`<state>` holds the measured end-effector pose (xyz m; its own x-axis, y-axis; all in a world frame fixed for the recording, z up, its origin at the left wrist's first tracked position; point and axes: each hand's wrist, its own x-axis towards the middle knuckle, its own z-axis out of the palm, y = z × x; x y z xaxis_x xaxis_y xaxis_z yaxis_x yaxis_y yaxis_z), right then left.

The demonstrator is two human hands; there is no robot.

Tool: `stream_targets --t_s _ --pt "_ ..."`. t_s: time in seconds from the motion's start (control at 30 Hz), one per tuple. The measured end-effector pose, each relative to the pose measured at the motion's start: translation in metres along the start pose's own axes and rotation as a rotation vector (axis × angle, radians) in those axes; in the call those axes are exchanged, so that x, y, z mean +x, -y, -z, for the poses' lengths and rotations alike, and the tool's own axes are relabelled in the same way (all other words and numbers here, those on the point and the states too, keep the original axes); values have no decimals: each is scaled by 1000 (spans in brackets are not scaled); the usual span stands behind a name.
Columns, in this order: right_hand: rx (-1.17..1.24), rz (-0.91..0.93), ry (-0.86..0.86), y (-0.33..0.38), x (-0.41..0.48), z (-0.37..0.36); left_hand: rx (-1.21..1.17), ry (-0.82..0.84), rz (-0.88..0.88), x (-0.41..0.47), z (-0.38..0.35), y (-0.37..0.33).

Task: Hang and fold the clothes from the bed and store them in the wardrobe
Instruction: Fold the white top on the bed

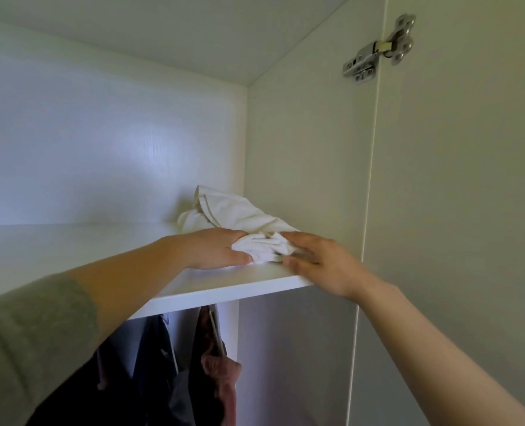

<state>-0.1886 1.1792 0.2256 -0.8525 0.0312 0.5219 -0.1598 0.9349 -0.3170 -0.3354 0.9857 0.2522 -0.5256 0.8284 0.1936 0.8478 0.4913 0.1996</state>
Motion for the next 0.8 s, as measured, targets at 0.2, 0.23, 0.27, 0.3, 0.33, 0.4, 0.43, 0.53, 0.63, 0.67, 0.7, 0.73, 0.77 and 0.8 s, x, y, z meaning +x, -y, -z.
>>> stream_targets --t_s 0.2,0.23,0.27,0.3,0.33,0.4,0.43,0.53,0.63,0.67,0.7,0.73,0.77,0.8 --pt "-3 -143 135 -12 33 -3 1 -68 36 17 -2 4" --pt "-33 -154 157 -12 41 -3 18 -116 52 18 -1 5" --pt "-66 -167 173 -15 50 -3 39 -174 83 19 1 7" --pt "-98 -184 182 -17 58 -4 56 -238 114 19 2 9" --pt "-122 -206 187 -20 67 -7 70 -294 137 19 3 11" --pt "-171 -233 199 -25 83 -13 85 -361 163 19 4 14" --pt "-198 -237 204 -26 91 -17 90 -366 172 19 4 15" --pt "-259 -254 226 -27 115 -28 56 -353 192 20 4 19" --pt "-365 -270 284 -22 136 -34 38 -336 212 20 4 24" --pt "-393 -273 301 -21 142 -37 43 -326 211 20 4 27" --pt "-415 -275 311 -21 147 -39 44 -319 210 21 4 29" --pt "-425 -272 315 -22 152 -41 41 -313 212 21 4 31" --pt "-429 -272 319 -22 156 -43 35 -309 218 21 4 33" --pt "-431 -272 323 -22 159 -45 29 -310 226 21 4 34"
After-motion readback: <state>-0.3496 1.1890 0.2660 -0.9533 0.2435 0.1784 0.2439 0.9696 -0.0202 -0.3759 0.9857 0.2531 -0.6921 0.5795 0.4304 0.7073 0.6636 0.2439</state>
